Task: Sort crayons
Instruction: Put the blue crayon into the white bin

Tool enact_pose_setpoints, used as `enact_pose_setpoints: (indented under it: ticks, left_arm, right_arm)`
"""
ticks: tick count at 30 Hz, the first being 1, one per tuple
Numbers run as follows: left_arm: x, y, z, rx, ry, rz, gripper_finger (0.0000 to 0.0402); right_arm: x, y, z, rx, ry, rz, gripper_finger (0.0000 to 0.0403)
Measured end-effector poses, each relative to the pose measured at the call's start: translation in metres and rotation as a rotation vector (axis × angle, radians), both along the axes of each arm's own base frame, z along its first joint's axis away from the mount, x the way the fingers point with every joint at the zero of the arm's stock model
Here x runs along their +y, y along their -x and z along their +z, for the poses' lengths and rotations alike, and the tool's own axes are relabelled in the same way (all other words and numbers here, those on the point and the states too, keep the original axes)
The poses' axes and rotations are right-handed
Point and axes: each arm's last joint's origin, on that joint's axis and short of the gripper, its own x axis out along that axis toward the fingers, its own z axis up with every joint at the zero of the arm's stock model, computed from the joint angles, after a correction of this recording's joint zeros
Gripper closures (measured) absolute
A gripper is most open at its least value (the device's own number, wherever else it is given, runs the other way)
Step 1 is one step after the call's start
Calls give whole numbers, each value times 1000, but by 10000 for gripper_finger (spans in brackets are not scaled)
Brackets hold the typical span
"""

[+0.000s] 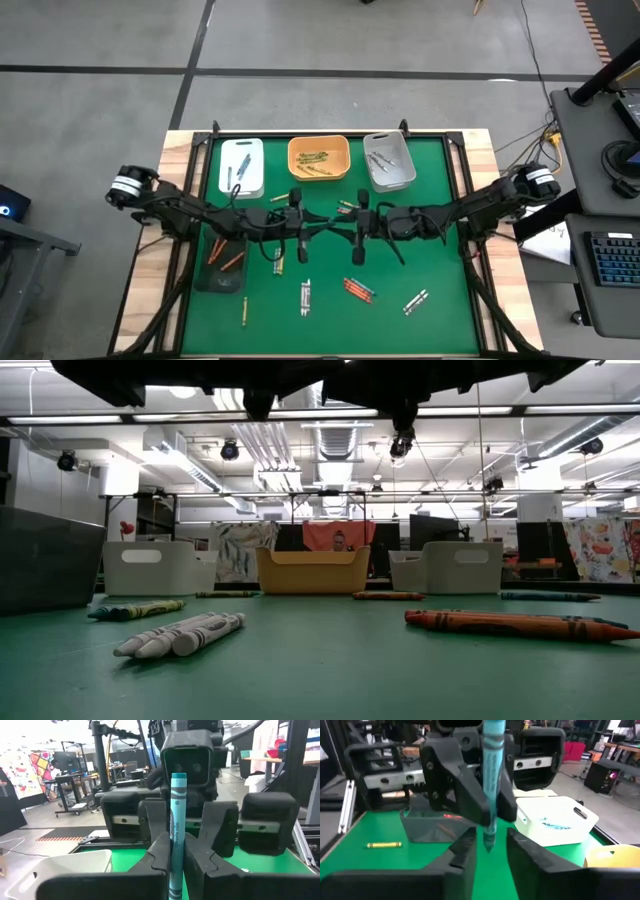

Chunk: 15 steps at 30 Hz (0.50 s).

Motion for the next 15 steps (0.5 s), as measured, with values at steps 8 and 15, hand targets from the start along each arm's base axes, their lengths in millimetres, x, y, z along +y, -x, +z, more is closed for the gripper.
enact_pose_setpoints:
  ticks: [8,15]
  left_arm:
    - [26,29,15,223,-37,356,397]
    - [94,82,12,504,128,750,398]
  right_arm:
    - [-7,4,26,70,22,-141,245]
    - [-7,-1,47,151,55,-200,246]
